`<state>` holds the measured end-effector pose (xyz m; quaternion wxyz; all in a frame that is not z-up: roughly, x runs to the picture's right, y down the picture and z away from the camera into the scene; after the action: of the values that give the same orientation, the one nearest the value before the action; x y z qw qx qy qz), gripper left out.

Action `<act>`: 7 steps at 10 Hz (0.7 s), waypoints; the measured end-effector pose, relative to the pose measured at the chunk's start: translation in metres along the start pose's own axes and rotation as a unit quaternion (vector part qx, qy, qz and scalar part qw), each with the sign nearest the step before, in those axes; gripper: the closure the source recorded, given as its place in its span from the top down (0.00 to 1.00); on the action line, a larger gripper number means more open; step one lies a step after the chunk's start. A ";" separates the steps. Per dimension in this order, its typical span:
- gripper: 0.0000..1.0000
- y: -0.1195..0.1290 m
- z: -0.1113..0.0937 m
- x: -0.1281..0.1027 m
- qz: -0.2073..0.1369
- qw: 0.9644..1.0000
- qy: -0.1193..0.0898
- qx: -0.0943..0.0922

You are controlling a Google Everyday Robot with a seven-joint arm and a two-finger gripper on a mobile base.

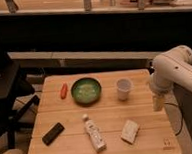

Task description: Pick up the ceramic bowl

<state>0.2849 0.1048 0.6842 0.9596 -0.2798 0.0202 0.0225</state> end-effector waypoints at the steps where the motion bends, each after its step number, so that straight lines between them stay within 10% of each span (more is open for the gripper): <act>1: 0.80 0.000 0.000 0.000 0.000 1.000 0.000 0.000; 7: 0.80 -0.025 0.000 -0.054 -0.055 0.998 0.014 0.017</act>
<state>0.2328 0.0826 0.7004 0.9636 -0.2644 0.0186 -0.0342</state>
